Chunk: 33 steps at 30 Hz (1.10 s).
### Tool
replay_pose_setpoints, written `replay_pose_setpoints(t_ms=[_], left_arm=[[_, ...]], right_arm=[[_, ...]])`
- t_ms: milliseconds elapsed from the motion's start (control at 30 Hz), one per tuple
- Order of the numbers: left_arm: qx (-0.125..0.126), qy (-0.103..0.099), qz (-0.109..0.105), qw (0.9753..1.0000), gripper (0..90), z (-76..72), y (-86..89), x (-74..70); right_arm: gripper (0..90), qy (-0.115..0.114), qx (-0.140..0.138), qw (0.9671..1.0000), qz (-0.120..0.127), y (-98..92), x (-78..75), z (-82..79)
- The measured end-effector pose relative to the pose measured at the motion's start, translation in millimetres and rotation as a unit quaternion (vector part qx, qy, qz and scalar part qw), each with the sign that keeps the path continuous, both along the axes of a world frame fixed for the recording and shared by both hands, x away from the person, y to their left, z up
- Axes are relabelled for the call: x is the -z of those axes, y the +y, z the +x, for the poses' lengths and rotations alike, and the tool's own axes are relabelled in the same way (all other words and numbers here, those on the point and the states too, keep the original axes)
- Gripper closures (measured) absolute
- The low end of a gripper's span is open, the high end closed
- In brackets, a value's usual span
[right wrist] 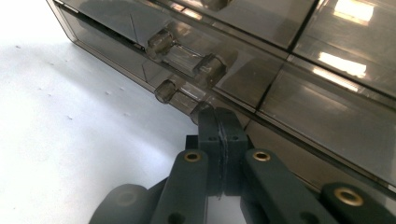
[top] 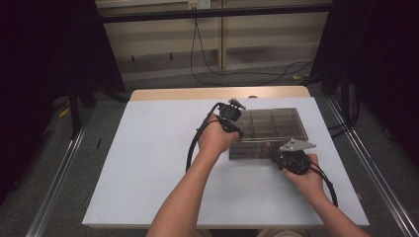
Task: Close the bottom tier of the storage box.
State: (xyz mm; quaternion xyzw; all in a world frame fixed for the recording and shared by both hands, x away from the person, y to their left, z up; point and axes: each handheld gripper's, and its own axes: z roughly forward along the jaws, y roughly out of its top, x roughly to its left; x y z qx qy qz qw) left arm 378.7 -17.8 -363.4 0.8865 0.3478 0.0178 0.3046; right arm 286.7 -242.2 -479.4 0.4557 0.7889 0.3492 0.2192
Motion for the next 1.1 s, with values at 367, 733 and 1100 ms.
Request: replay_pose_setpoints(t_ms=[367, 733, 1100], left_arm=[[-0.003, 0.000, -0.005, 1.0000, 90.0, -0.2, 0.8, 0.3], [-0.001, 0.000, -0.015, 0.9999, 84.0, -2.4, 2.4, 0.5], [0.001, 0.006, -0.016, 0.9999, 74.0, -4.1, 6.3, -1.2]], right_arm=[[85.9, 0.005, 0.002, 0.9999, 0.010, -2.0, -1.5, -1.4], [79.6, 0.005, -0.002, 0.9998, 0.020, -3.6, -6.3, -7.5], [70.5, 0.003, 0.001, 0.9997, 0.024, -8.5, -9.8, -15.7]])
